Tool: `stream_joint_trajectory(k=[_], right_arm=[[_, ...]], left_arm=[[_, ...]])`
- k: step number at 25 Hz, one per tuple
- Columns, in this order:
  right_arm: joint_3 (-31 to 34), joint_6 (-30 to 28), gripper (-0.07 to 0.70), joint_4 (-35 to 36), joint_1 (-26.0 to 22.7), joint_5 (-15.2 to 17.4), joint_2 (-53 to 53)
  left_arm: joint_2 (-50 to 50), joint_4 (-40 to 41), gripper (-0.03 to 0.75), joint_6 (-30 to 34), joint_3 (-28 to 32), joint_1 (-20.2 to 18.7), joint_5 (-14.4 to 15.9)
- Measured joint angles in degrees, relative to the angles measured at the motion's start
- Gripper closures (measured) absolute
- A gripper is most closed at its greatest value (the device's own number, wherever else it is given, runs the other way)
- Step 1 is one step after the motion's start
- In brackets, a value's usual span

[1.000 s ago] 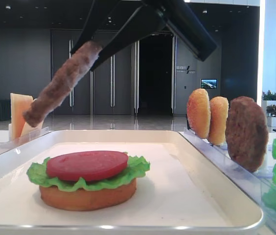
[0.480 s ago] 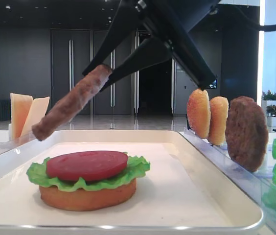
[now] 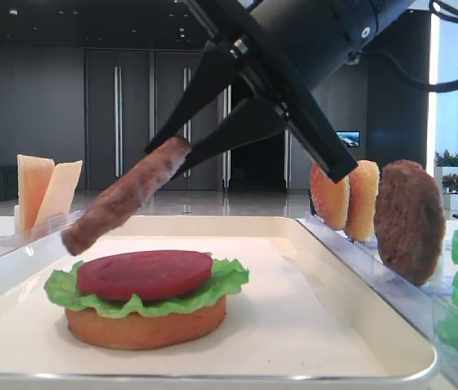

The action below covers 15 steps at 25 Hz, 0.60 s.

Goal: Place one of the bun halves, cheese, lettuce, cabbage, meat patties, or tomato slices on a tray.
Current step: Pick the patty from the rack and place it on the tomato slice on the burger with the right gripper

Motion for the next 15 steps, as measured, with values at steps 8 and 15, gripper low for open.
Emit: stream_joint_trajectory(k=[8, 15], right_arm=[[0.00, -1.04, 0.497, 0.69, -1.68, 0.40, 0.12], [0.00, -1.88, 0.497, 1.14, -1.73, 1.49, 2.73]], left_arm=[[0.00, 0.00, 0.024, 0.00, 0.00, 0.00, 0.00], [0.00, 0.00, 0.024, 0.00, 0.00, 0.00, 0.00]])
